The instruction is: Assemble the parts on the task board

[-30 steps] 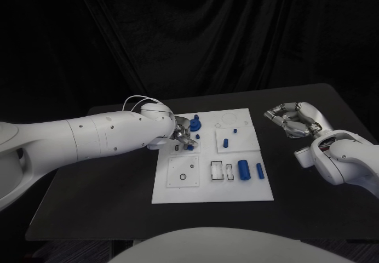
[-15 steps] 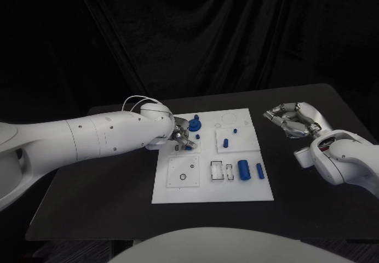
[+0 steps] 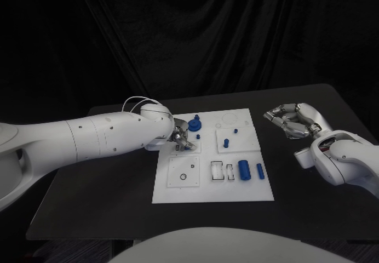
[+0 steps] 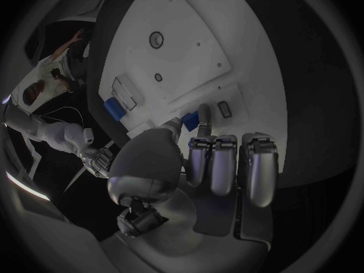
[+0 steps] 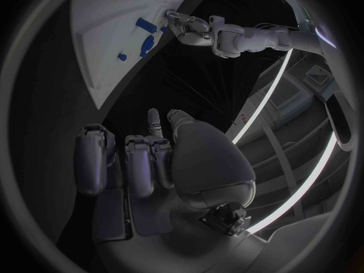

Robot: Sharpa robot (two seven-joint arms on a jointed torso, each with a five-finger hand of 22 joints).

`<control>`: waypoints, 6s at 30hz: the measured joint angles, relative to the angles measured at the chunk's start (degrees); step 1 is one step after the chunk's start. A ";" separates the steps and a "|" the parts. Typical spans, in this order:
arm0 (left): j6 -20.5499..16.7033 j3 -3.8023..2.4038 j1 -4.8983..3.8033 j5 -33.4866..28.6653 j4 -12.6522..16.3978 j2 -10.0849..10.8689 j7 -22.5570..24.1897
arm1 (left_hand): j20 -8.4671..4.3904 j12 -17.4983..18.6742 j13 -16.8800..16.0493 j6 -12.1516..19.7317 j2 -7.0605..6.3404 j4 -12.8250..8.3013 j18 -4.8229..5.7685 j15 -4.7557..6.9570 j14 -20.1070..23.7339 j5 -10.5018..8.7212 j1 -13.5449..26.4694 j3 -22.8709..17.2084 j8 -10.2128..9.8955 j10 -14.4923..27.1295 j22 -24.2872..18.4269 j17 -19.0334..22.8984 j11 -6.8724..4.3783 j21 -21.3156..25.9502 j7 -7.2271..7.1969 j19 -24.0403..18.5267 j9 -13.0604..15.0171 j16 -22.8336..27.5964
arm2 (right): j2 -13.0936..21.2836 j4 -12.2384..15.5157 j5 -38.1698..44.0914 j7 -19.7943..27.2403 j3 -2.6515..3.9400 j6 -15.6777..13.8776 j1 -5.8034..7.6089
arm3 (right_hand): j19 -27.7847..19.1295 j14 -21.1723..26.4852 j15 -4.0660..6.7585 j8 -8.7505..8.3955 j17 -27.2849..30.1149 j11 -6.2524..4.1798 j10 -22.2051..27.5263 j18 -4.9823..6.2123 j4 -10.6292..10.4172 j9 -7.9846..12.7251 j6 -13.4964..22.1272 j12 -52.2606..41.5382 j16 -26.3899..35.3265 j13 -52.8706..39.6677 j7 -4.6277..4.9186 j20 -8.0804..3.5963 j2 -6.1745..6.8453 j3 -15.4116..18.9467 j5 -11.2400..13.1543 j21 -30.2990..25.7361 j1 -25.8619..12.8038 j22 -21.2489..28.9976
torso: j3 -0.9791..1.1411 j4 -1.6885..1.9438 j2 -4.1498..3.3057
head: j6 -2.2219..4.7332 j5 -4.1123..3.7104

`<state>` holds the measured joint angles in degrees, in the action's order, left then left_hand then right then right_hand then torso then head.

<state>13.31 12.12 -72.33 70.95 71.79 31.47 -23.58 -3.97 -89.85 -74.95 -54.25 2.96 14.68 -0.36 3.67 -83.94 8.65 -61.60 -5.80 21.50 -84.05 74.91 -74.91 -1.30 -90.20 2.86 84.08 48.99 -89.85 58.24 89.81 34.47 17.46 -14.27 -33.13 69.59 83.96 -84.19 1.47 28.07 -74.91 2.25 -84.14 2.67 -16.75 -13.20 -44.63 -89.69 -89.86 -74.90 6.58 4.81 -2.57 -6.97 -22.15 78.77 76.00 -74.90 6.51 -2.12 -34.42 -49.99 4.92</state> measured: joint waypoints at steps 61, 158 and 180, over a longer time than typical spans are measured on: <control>-0.65 0.00 0.04 -0.08 0.05 1.87 0.52 | 0.20 0.00 0.00 -1.84 5.11 1.92 0.00 -0.21 -0.21 -0.27 7.89 3.65 -3.89 0.01 0.00 0.00 0.41 0.00 0.22 -0.21 2.49 0.00 | -0.05 -0.31 -0.01 -1.92 0.00 2.35 -0.29 | -0.42 0.00 0.00 0.23 0.00 0.00 0.00 0.00 0.16 0.08 0.20 0.44 0.88 -0.01 0.21 0.01 0.00 -0.16 0.00 -1.41 0.00 -0.02 | -0.02 -0.02 0.00 | 0.00 0.57; -4.83 -0.15 0.03 -0.22 3.80 6.18 5.38 | 0.41 0.00 0.00 -0.49 2.40 -4.65 0.00 -0.41 -0.01 6.51 -3.34 -5.16 -8.87 0.04 0.00 0.00 0.43 0.00 0.73 0.01 2.93 0.22 | -0.09 -0.61 0.15 -4.02 0.01 4.39 -1.12 | -1.44 0.00 0.00 0.44 0.00 0.00 0.00 0.00 0.00 0.27 0.61 0.89 1.33 -0.03 0.20 0.21 -0.23 -0.65 0.00 -3.22 0.23 0.00 | -0.05 -0.02 0.00 | 0.00 1.63; -4.88 -0.17 0.02 -0.20 4.44 7.49 5.75 | 0.62 0.07 0.00 -0.20 1.88 -4.25 0.00 -0.83 -0.01 5.87 -3.22 -6.50 -10.36 0.20 0.00 0.00 1.04 0.00 1.02 -0.17 1.91 0.51 | -0.12 -0.68 0.15 -4.23 0.01 4.61 -1.32 | -1.65 0.00 0.00 0.44 0.00 0.00 0.00 0.00 0.00 0.35 0.61 0.88 1.54 -0.03 0.20 0.00 -0.23 -0.65 0.00 -3.57 0.23 0.00 | -0.06 -0.02 0.00 | 0.00 1.91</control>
<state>8.43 11.95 -72.31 70.75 76.23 38.96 -17.83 -3.35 -89.78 -74.95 -54.45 4.84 10.43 -0.36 2.84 -83.95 14.52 -64.82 -12.29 11.14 -83.85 74.91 -74.91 -0.26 -90.20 3.88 83.90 50.90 -89.34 58.12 89.13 34.62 13.23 -14.26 -28.52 68.27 82.31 -84.19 1.47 28.51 -74.91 2.25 -84.14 2.67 -16.75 -12.85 -44.02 -88.80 -88.31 -74.93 6.78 4.81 -2.80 -7.61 -22.15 75.20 76.23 -74.90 6.45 -2.14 -34.42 -49.99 6.82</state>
